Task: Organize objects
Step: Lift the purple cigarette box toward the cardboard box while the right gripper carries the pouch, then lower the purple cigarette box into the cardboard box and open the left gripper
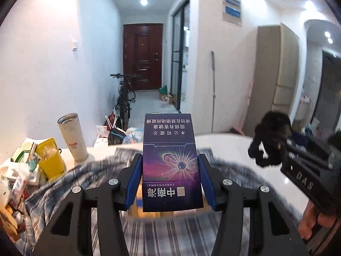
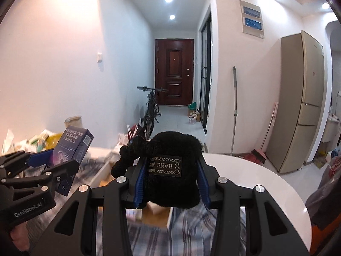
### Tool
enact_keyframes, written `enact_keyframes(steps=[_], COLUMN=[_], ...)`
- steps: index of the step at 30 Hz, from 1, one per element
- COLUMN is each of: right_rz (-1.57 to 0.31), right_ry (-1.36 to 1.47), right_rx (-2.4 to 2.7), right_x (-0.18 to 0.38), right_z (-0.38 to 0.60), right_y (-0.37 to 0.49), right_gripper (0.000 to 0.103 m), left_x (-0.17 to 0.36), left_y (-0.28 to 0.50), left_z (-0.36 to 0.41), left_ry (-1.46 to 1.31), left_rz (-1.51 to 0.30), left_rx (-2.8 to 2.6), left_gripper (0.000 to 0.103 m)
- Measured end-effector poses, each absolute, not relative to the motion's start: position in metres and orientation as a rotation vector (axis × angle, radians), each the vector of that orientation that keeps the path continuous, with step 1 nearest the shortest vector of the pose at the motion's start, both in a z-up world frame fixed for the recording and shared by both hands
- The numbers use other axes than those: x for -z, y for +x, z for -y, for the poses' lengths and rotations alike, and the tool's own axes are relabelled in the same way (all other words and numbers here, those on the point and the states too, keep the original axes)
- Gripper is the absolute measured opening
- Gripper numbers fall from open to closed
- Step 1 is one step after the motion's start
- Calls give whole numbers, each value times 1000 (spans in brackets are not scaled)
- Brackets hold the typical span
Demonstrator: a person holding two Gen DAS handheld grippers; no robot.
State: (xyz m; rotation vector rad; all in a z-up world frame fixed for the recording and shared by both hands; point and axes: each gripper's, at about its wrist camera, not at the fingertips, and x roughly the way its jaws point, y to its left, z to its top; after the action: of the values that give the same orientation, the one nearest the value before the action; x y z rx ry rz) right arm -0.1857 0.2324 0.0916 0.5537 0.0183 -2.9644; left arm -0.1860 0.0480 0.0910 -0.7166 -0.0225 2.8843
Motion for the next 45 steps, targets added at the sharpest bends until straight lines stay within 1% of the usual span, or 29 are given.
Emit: enact_keyframes(steps=[5,8,11,15,20,24,30,34,41,42,43,44,45], right_rz=[60,105,152,101,102,61,33,21,16,16,17,17,16], right_ry=[588,639,719,785,900,938,952,944,952,952,952,953,957], right_rx=[2973,2958,2904,2903,2863,2866,2860,2866,2864,2864,2865,2867,2869], right_x=[-99,-91,-74,-49,-20,-7,-3,-4,-6,-6,-6,-6,-6], right_z=[-238,-240,-239,-233,-235,-233,-233,-237,-235,-235,-236,-236,-237], right_y=[-227,-248,-267,-280,-300,-304,-304,-301,-303,-303,-303,-303,-304], right_gripper=[41,41,41,41,41,41,41,41,41,41,41,41,41], left_x=[-99,-82,-55,-20,7,21,46,60,68,66,64,62,57], left_y=[-217,-237,-256,-280,-293,-298,-307,-314,-319,-319,-318,-317,-315], left_z=[-45,-42,-44,-37,-19,-21,-31,-32,-27,-27,-27,-26,-25], left_ry=[-701,-768,-869,-1025,-1208,-1272,-1357,-1410,-1432,-1416,-1402,-1383,-1346], left_rz=[77,117,98,68,167,110,45,33,64,71,74,78,87], left_rx=[-2892,-2861,-2833,-2826,-2803,-2814,-2766,-2741,-2733,-2731,-2730,-2733,-2748], left_gripper=[54,54,54,54,54,54,54,54,54,55,66,83,88])
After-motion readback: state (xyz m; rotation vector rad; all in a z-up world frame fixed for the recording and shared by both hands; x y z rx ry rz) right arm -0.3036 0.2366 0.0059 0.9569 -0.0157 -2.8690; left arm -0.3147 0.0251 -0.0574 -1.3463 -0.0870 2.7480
